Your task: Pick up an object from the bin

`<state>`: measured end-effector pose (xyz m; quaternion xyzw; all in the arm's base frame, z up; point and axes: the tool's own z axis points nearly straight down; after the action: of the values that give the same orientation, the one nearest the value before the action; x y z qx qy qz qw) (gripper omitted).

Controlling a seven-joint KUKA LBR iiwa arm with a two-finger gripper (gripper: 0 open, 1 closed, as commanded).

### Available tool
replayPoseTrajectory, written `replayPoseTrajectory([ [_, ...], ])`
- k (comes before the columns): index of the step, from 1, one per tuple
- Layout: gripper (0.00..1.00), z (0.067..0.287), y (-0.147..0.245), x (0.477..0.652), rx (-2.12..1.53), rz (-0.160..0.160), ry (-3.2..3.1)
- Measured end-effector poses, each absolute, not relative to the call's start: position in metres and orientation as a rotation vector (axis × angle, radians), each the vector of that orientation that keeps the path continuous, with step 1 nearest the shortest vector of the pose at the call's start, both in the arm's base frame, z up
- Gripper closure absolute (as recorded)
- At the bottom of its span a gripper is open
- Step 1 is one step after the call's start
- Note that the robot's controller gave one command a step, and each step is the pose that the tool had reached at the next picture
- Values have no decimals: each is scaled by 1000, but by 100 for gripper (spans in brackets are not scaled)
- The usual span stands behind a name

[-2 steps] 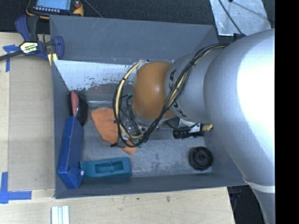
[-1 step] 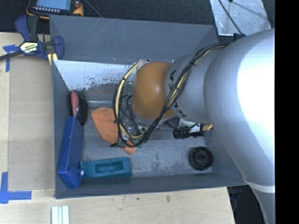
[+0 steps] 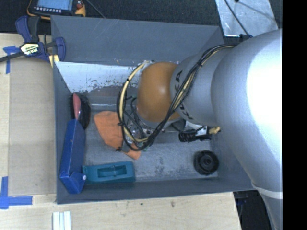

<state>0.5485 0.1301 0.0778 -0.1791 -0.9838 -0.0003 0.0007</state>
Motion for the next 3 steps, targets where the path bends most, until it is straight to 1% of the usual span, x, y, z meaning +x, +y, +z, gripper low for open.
replayPoseTrajectory([
  [1,100,97,129,547,-562,3,-3085],
  [2,100,117,129,549,-563,-1,-3092],
  [3,100,131,129,550,-563,-2,-3093],
])
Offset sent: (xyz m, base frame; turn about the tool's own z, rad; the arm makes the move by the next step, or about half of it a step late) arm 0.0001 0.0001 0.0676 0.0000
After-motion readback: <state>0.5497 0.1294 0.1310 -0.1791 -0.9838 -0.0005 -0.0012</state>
